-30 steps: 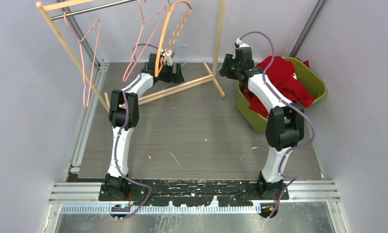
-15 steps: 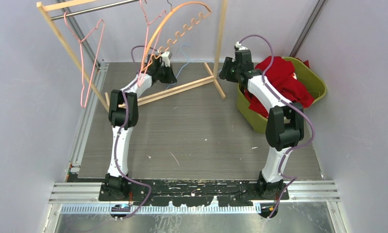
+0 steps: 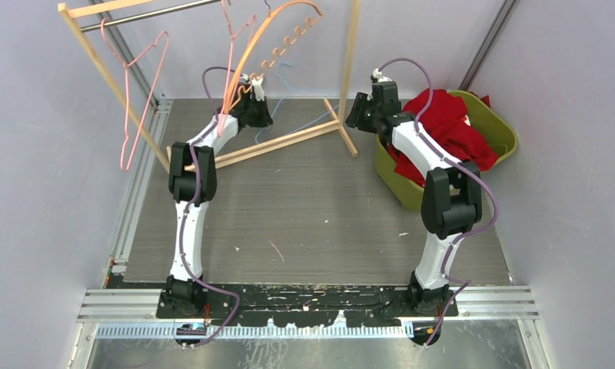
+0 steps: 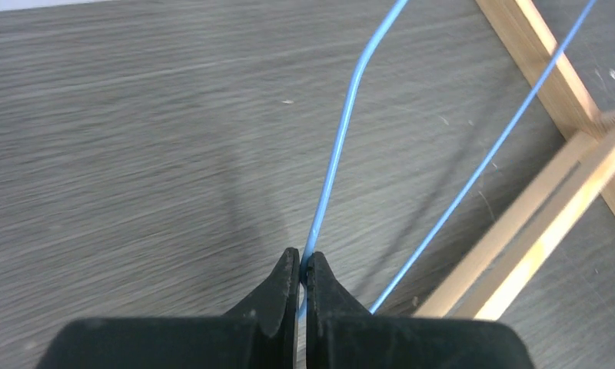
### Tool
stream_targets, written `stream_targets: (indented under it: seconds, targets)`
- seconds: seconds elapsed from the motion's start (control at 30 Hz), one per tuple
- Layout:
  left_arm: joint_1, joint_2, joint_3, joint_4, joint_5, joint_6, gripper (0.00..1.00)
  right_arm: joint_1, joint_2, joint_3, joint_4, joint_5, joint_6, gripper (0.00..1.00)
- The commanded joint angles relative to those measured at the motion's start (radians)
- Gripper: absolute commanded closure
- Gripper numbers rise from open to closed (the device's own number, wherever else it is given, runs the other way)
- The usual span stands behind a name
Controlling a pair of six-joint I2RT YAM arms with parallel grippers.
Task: Remove the skirt from the hanger
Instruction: Pick up the hanger at the center of the board, then place the hanger at the clothesline.
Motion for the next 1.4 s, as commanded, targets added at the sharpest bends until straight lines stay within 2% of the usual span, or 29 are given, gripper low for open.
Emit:
stream_targets:
  seconds: [0.0, 0.3, 0.53, 1.1, 1.37]
  targets:
    - [0.05, -0.106, -0.007, 0.081, -0.153, -0.034, 1.0, -0.006, -0.059, -0.008, 0.032, -0.006, 0.014, 0.49]
    - [0.093, -0.206, -0.176, 0.116, -0.246, -0.053, 1.0, -0.008, -0.069, -0.027, 0.039, -0.007, 0.02, 0.49]
    - [0.115, -0.422, -0.469, 0.148, -0.348, 0.001, 1.0, -0.008, -0.092, -0.041, 0.038, -0.021, 0.038, 0.5]
    - [0.114, -0.919, -0.916, 0.04, -0.681, 0.125, 1.0, -0.007, -0.222, -0.147, 0.073, -0.04, 0.072, 0.53]
    - [0.106, -1.141, -1.07, -0.005, -0.604, 0.141, 1.0, 0.004, -0.261, -0.188, 0.091, -0.041, 0.086, 0.53]
